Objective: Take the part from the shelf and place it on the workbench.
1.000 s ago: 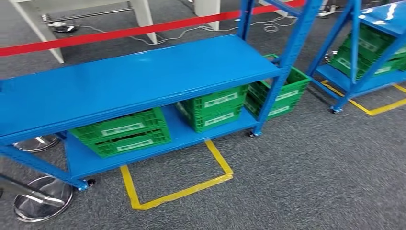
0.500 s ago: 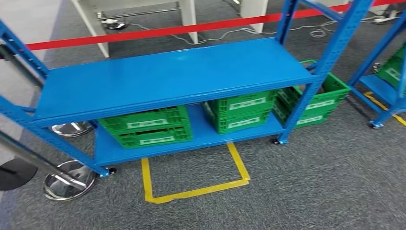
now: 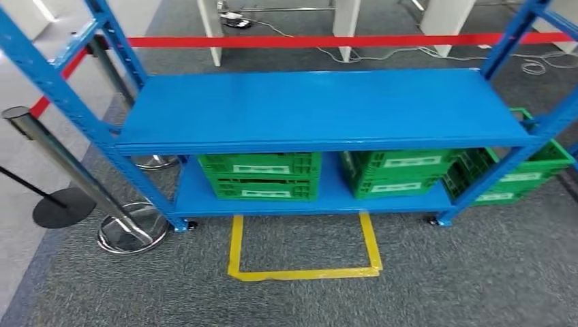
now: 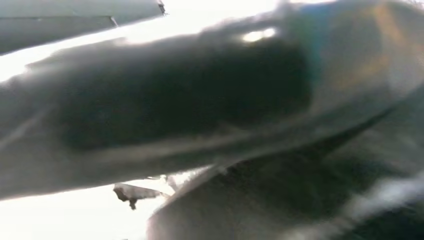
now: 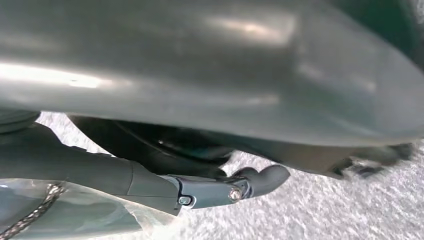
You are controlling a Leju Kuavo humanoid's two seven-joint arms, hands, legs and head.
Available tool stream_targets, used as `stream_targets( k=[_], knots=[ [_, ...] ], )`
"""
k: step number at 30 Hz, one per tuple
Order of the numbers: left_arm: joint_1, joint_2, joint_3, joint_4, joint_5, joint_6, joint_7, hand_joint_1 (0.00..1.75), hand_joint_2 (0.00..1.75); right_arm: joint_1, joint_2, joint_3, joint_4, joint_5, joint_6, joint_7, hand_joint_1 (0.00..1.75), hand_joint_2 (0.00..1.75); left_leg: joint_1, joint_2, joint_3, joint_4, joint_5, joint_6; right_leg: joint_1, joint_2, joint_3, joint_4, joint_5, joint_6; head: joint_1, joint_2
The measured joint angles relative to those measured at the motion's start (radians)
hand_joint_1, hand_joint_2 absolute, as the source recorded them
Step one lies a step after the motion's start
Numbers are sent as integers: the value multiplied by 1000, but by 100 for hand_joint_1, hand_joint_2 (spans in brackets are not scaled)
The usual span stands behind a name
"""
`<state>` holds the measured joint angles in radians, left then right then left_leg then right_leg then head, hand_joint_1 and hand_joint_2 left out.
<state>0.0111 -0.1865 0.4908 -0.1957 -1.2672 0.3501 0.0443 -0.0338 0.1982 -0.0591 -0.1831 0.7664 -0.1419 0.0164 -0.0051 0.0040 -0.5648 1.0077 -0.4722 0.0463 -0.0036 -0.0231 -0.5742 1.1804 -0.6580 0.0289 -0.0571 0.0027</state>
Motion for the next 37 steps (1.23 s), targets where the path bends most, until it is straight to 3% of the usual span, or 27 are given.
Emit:
stream_targets(
  k=[2, 3, 5, 7, 9, 11, 13, 15, 17, 18, 20, 21, 22, 24, 26, 28, 30, 32, 33, 34, 36, 37],
  knots=[
    [-1, -2, 0, 0, -1, -1, 0, 0, 0, -1, -1, 0, 0, 0, -1, 2, 0, 0, 1, -28, 1, 1, -1, 1, -4, 17, -58, 97, -19, 6, 0, 0],
    [-1, -2, 0, 0, -2, -1, 0, 0, 0, -2, -2, 0, 0, 0, -1, 2, 0, 0, 2, -42, 2, 2, -1, -1, -5, 20, -65, 96, 0, 9, 0, 0],
    [-1, -2, 0, 0, -3, -2, 0, 0, 0, -2, -2, 0, 0, 0, 0, 3, 0, 0, 6, -72, 5, 7, -6, -8, -12, 40, -31, -6, 79, 15, 0, 0],
    [-3, -1, 0, 0, -4, -3, 0, 0, 0, 0, -2, 0, 1, 0, 2, 3, 0, 0, 7, -99, 0, 19, -12, -20, -22, 94, 14, -113, 124, 17, 1, 0],
    [-4, 0, 0, 0, -6, -4, 0, 0, 0, 1, -2, -1, 2, 0, 2, 3, 0, 0, 8, -122, -11, 24, -11, -33, -24, 122, 31, -145, 121, 8, 0, 0],
    [-2, 2, 0, 0, -8, -4, 0, 0, 0, 0, -2, -1, 2, 0, 1, 3, 0, 0, 11, -135, -18, 25, -8, -43, -23, 98, 36, -150, 123, -7, -2, 0],
    [-2, 3, 0, 0, -10, -5, 0, 0, 0, 1, -1, -1, 2, 0, 1, 4, 0, 0, 9, -93, -36, 66, -33, -52, -24, 68, 43, -155, 123, -22, -9, 0],
    [-4, 4, 0, 0, -10, -5, 1, 0, 0, 4, -1, -2, 2, 0, 1, 4, 0, 0, 8, -32, -90, 180, -89, -60, -20, 35, 47, -156, 119, -32, -17, 0],
    [-6, 6, 0, 0, -10, -5, 1, 0, 0, 6, -1, -2, 2, 0, 2, 4, 0, 0, 9, -15, -144, 290, -126, -63, -16, 2, 51, -156, 114, -36, -17, 0],
    [-5, 6, 0, 0, -10, -5, 1, 0, 0, 5, -1, -2, 2, 0, 3, 5, 0, 0, 9, -12, -149, 301, -117, -62, -15, -12, 54, -156, 110, -37, -17, 0],
    [-4, 7, 1, 0, -10, -6, 1, 0, 0, 5, -1, -2, 2, 0, 3, 7, 0, 0, 7, -1, -107, 214, -53, -53, -13, -36, 63, -156, 103, -35, -17, 0],
    [-3, 8, 1, 0, -10, -7, 2, 0, 0, 5, -1, -3, 2, 1, 3, 9, 0, 0, 2, 23, -74, 150, -24, -45, -12, -47, 66, -157, 98, -33, -17, 0],
    [-4, 9, 1, 0, -10, -8, 2, 0, 0, 5, -1, -3, 2, 2, 3, 10, 0, 0, -5, 49, -47, 94, -6, -36, -9, -56, 69, -157, 93, -30, -17, 0],
    [-6, 10, 1, 0, -10, -10, 2, 0, 0, 4, 0, -3, 2, 6, 3, 13, 0, 0, -16, 82, -24, 43, -8, -25, -4, -78, 75, -159, 86, -21, -17, 0],
    [-5, 10, 2, 0, -10, -11, 2, 0, 0, 2, 0, -3, 1, 10, 2, 15, 0, 0, -14, 62, -20, 30, -12, -21, -2, -99, 86, -165, 80, -12, -18, 0],
    [-2, 10, 3, 0, -9, -11, 2, 0, 0, -1, 0, -3, 0, 13, 2, 15, 0, 0, -5, 37, -12, 17, -8, -15, -2, -69, 82, -141, 56, -2, -13, 0],
    [-3, 9, 3, 0, -9, -12, 2, 0, 0, -1, 0, -3, 0, 13, 1, 17, 0, 0, 0, 17, -8, 13, -6, -8, -5, -8, 31, -38, 4, 4, -8, 0],
    [-5, 7, 3, 0, -10, -15, 10, 0, 0, -2, -1, -5, 0, 2, -3, 26, 0, 0, 1, 0, -7, 13, -8, -4, -7, 16, -42, 82, -33, 6, -7, 0],
    [-5, 6, 3, 0, -12, -17, 16, 0, 0, -4, -1, -8, 0, -8, -7, 31, 0, 0, 1, -8, -5, 13, -10, -4, -7, 19, -63, 104, -24, 8, -8, 0],
    [-4, 6, 3, 0, -14, -19, 23, 0, 0, -5, -2, -12, 0, -18, -11, 36, 0, 0, 2, -14, -1, 13, -13, -5, -8, 19, -68, 88, 5, 9, -8, 0],
    [-4, 6, 3, 0, -21, -23, 37, 0, 0, -4, -2, -25, 0, -38, -20, 37, 0, 0, 4, -23, 10, 14, -22, -13, -12, 21, -32, -24, 91, 11, -8, 0],
    [-4, 6, 3, 0, -23, -24, 40, 0, 0, -3, -2, -28, 0, -43, -23, 37, 0, 0, 4, -25, 13, 15, -24, -15, -13, 21, -18, -62, 115, 12, -7, 0]
  ],
)
